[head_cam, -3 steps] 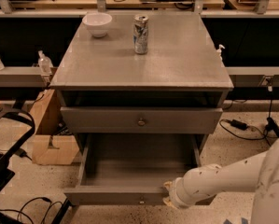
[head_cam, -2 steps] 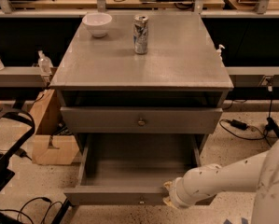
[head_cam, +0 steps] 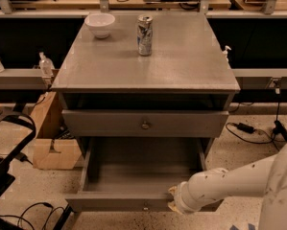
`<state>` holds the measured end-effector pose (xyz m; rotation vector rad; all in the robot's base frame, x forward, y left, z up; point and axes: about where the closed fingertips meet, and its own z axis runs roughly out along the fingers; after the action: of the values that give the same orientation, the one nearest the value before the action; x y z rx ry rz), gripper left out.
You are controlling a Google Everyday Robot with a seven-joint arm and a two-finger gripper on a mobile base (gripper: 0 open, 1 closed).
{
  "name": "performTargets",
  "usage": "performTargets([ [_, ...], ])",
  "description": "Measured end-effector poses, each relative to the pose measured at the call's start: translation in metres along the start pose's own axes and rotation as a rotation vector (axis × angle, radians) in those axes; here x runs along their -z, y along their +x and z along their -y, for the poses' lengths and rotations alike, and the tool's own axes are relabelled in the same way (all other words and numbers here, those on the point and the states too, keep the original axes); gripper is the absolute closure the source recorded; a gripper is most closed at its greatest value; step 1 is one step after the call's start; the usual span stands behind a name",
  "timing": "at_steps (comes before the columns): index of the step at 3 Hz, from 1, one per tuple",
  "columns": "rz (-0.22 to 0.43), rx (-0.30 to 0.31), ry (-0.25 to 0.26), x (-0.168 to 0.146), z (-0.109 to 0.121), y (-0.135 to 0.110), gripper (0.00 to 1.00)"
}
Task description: Open middle drawer
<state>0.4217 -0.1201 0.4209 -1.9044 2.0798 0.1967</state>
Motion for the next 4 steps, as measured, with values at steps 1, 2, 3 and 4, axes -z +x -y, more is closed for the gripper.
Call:
performTargets([
  [1,0.000,0.000,0.000,0.0024,0.0006,-0.0009,1.00],
  [2,0.000,0.000,0.000,0.0023,0.0011,-0.0009,1.00],
  [3,0.000,0.000,0.000,0.0023,0.0013,-0.0009,1.00],
  [4,0.000,0.000,0.000,0.0033,0.0017,-0.0013,1.00],
])
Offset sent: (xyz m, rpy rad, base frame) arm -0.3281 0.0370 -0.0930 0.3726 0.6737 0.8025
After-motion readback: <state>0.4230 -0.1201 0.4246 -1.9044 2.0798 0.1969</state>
